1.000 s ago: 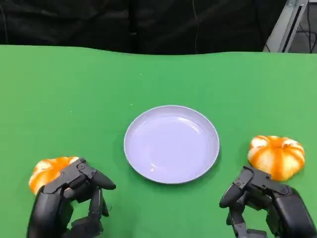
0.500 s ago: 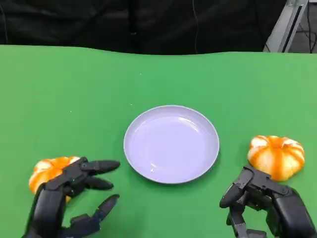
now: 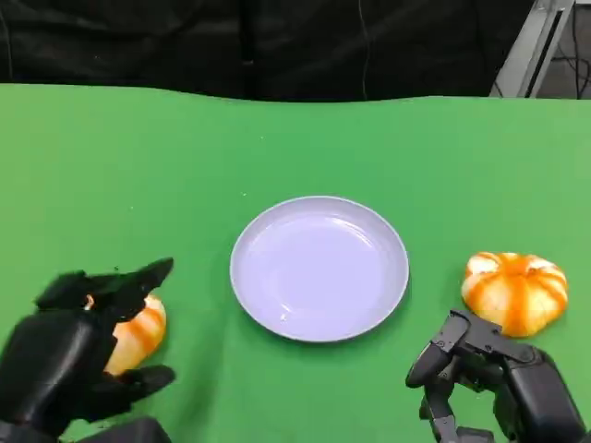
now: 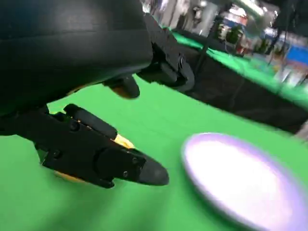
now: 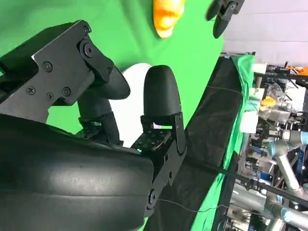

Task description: Grasp the bread from the table and place it into the plate.

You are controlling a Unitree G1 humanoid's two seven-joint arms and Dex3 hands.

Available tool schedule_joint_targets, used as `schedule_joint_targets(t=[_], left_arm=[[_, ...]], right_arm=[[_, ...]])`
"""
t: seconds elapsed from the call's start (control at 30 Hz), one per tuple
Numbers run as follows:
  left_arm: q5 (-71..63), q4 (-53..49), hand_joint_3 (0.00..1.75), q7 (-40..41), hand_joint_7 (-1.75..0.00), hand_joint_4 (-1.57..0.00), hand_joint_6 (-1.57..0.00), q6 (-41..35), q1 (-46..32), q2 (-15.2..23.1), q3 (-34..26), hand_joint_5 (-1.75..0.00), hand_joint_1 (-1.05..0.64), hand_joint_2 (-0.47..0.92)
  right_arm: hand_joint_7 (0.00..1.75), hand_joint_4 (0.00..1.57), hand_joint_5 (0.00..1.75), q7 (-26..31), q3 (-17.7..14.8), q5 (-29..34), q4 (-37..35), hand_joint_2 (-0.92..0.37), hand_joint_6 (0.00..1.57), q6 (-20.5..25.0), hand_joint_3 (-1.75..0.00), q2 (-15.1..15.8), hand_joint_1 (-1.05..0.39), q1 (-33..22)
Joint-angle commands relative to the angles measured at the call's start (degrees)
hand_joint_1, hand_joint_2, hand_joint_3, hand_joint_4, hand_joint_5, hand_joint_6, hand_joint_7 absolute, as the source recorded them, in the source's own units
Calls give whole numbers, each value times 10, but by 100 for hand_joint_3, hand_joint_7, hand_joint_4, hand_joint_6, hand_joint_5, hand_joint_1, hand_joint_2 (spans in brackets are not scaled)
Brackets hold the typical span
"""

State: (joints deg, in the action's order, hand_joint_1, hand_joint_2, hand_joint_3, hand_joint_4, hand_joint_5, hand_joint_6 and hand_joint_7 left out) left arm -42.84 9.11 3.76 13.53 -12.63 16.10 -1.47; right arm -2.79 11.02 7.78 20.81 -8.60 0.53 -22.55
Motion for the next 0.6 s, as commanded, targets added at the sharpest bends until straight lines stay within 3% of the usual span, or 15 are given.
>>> schedule_joint_targets(t=[0.03,0.2,0.3,0.6], left_arm=[[-85,9,20,-9,0,0,-31,-68,21,26,27,-54,-59,92],[-162,-21,19,-65,-1,-1,-26,-175,64,32,72,-43,-58,92],[-167,-23,15,-71,-2,-1,-26,-200,71,35,86,-43,-57,92],[-176,-196,7,-89,-1,-4,-27,-278,176,35,155,-43,-53,92]], right_arm=[[145,70,168,2,-1,-6,-2,-43,70,-4,-132,1,7,4],[146,69,170,6,0,-3,-3,-43,71,0,-132,0,6,6],[146,69,169,6,0,-2,-1,-43,71,3,-132,0,6,6],[145,70,168,5,-1,-1,-9,-41,70,-6,-134,4,6,11]])
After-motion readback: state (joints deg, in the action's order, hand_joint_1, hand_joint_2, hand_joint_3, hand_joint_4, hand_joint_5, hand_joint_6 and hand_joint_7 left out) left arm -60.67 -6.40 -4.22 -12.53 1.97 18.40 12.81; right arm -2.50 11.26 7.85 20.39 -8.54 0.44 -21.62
